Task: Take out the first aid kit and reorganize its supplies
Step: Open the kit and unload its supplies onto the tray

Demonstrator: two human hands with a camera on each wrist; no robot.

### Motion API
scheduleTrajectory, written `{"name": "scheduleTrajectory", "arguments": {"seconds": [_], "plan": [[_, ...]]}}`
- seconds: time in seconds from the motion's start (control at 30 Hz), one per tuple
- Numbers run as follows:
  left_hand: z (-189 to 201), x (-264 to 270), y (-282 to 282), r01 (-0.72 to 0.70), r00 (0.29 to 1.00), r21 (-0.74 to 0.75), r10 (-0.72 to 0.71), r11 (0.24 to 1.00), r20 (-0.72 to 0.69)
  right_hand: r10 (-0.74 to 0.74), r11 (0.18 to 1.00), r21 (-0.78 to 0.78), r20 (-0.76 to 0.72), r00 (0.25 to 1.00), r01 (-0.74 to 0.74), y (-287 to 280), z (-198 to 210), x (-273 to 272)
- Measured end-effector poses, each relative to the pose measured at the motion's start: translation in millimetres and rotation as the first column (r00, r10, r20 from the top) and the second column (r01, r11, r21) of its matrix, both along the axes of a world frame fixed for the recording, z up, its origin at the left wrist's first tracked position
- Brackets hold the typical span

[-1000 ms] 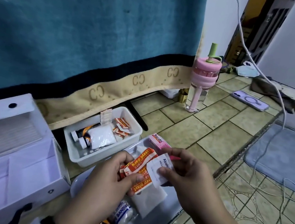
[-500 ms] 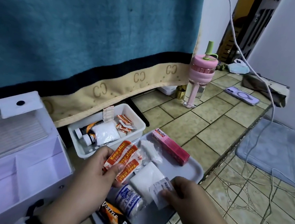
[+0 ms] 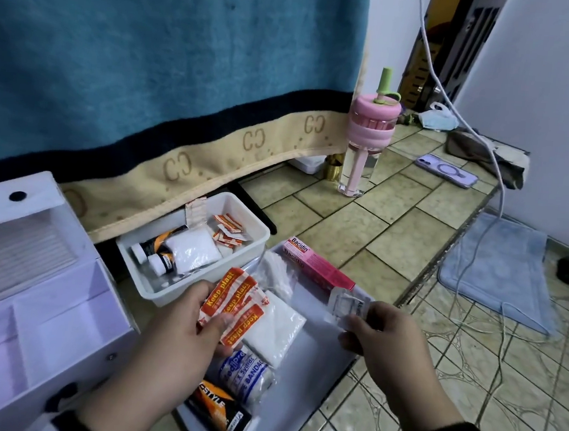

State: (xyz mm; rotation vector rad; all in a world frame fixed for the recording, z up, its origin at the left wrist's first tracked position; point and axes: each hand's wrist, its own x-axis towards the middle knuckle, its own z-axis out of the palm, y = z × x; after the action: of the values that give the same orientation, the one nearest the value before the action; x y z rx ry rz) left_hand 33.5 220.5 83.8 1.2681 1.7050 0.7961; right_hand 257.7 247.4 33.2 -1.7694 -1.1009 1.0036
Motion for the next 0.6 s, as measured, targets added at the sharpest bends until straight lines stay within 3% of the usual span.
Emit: {"name": "scheduleTrajectory", "arguments": {"seconds": [0.2,0.43,0.6], "plan": [[-3.2,0.0,-0.4,0.040,0.999,-0.022,-0.040,0.999,-0.030,0.024,0.999,-0.023,0.070,0.997,-0.022,9.2,-5.8,-18.2],[-5.0,-2.0,0.4,0.088,0.994,-0.034,-0.090,0.996,-0.062,-0.068,0.998,-0.007,0.052,0.996,0.068,30.0,-7.9,-32.9],[-5.8,-2.0,0.8,0.088,0.994,-0.036,-0.090,0.995,-0.060,0.008,0.999,-0.036,0.190,0.982,-0.001,34.0,-19.1,-40.7]]}}
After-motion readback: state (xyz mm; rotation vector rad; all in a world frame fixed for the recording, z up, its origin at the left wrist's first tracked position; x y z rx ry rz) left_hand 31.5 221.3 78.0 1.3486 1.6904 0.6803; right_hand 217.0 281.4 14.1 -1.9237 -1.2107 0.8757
